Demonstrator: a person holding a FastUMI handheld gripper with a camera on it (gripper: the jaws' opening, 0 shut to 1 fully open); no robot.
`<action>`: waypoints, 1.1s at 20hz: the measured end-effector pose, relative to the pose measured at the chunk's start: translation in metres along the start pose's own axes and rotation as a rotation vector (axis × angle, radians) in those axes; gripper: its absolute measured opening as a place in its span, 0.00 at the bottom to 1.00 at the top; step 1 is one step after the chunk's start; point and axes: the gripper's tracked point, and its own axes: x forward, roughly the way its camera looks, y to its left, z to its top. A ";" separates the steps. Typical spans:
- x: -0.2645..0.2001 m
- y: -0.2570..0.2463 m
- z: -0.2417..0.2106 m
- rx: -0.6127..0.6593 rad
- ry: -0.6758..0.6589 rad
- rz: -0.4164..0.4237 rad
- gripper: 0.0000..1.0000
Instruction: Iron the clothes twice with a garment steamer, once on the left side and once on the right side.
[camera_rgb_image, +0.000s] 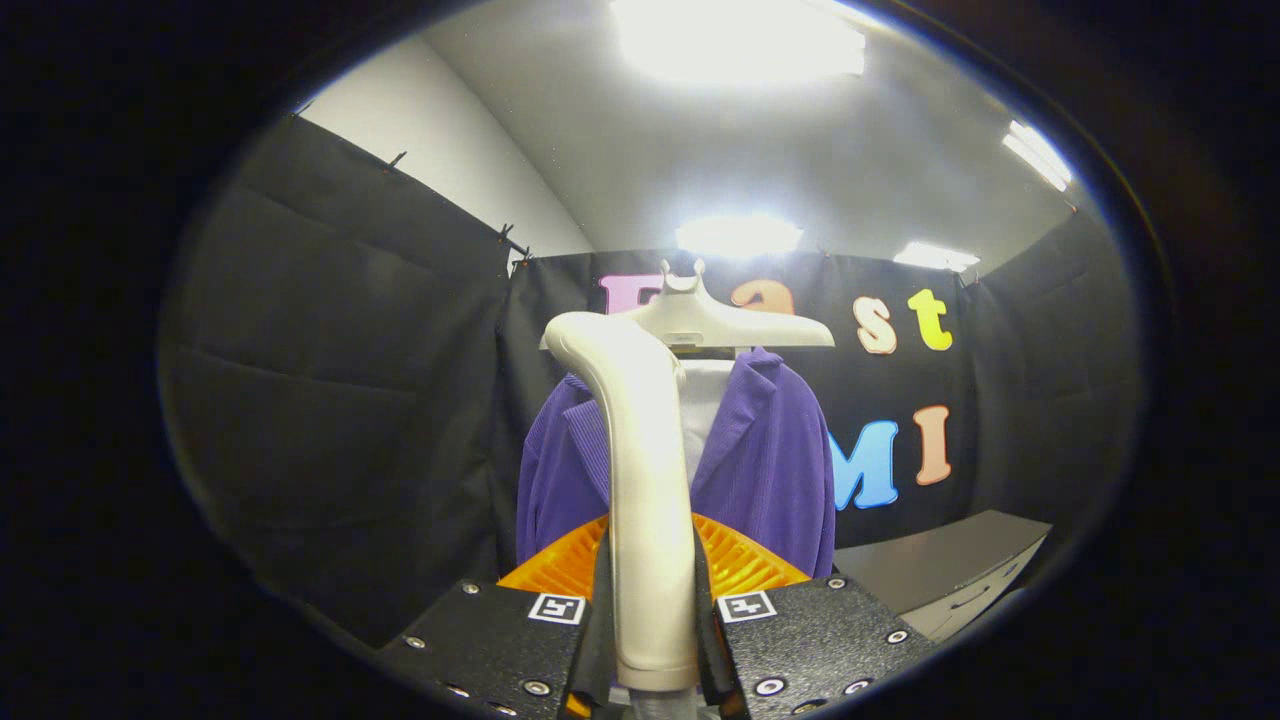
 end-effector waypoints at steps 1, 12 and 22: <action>0.004 0.004 0.002 -0.013 -0.007 -0.005 0.33; 0.062 0.031 -0.016 -0.080 0.026 -0.073 0.34; 0.061 0.031 -0.077 -0.099 0.138 -0.080 0.35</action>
